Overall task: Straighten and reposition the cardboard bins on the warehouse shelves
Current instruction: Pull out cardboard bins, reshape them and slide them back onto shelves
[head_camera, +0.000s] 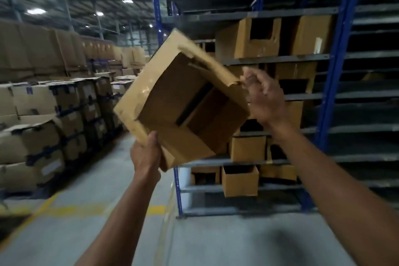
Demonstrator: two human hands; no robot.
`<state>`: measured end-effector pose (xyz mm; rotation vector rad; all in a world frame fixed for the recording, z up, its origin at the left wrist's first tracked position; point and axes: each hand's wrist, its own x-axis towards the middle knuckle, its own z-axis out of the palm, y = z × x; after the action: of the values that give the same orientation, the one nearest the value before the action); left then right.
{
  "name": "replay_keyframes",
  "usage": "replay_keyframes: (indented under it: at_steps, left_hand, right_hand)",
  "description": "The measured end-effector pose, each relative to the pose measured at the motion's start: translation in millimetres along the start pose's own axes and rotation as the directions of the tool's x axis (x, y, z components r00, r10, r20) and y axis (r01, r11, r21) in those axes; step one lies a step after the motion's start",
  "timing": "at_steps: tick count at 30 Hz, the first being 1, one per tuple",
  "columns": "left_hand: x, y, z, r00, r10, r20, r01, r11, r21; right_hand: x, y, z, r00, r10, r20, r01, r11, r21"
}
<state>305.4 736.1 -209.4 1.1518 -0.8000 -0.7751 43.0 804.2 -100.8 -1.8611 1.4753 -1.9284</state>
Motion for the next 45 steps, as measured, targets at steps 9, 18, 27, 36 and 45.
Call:
replay_keyframes:
  at_steps: [9, 18, 27, 36, 45]
  left_hand:
    - [-149.2, -130.4, -4.0, 0.766, -0.642, 0.042, 0.637, 0.749, -0.181]
    - [-254.9, -222.2, 14.0, 0.484, -0.853, 0.194, 0.874, 0.480, -0.069]
    - [-232.6, -251.3, -22.9, 0.264, -0.940, 0.216, 0.578, 0.334, 0.744]
    - [-161.0, -223.7, 7.7, 0.638, -0.538, 0.551, -0.029, 0.699, 0.715]
    - [-206.1, -224.4, 31.1, 0.833, -0.163, 0.528, -0.245, 0.747, 0.618]
  right_hand:
    - [-272.3, 117.6, 28.0, 0.358, 0.934, -0.001, -0.907, 0.348, 0.236]
    - [-335.3, 187.9, -9.2, -0.027, 0.978, 0.209, -0.915, -0.109, 0.389]
    - [-341.2, 229.1, -68.9, 0.043, 0.999, 0.000, -0.904, 0.039, 0.425]
    - [-346.5, 254.9, -159.8, 0.254, 0.967, -0.015, -0.965, 0.252, -0.076]
    - [-245.1, 248.8, -182.8, 0.510, 0.856, 0.088, -0.850, 0.517, -0.102]
